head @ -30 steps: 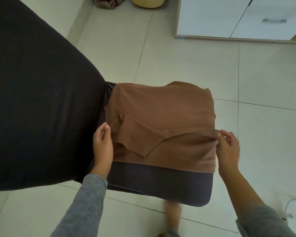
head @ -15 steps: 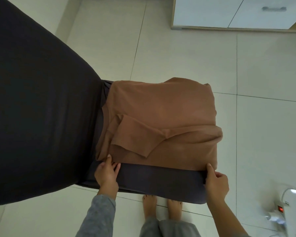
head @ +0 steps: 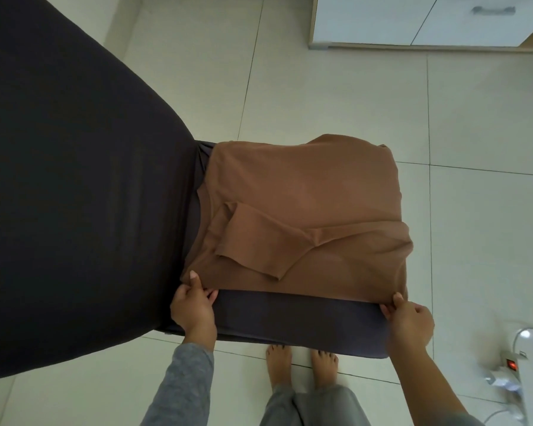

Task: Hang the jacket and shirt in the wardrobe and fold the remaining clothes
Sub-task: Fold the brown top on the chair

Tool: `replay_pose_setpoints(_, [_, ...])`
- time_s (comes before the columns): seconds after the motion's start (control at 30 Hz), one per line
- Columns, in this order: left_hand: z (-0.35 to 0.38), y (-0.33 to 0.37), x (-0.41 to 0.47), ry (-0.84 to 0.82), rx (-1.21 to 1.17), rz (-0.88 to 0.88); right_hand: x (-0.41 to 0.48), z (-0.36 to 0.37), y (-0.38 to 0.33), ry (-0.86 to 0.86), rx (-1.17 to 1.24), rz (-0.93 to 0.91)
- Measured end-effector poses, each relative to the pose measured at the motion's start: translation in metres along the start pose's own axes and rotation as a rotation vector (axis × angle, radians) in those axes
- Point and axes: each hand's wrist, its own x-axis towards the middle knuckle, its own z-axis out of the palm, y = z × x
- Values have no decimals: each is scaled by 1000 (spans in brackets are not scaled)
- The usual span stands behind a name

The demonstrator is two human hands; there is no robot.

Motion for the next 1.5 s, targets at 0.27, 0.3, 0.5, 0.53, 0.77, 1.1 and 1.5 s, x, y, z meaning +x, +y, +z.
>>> replay_pose_setpoints(0.27, [7, 8, -33, 78, 654, 485, -49, 21, -21, 27, -191, -474])
replay_pose_setpoints(0.3, [9, 9, -36, 84, 664, 590, -60, 29, -22, -65, -192, -544])
replay_pose_setpoints(0.5, [42, 42, -15, -329, 529, 681, -81, 89, -23, -582, -292, -445])
replay_pose_setpoints(0.53, [48, 49, -7, -374, 596, 691, -81, 98, -27, -618, -294, -387])
replay_pose_setpoints(0.77, [72, 71, 33, -571, 1011, 483, -63, 130, -66, -639, -276, -383])
replay_pose_setpoints(1.1, [99, 103, 26, -591, -201, -68, -53, 123, -83, -524, -204, -895])
replay_pose_setpoints(1.5, [46, 43, 25, -324, 447, 904, -43, 85, -42, -139, -487, -1033])
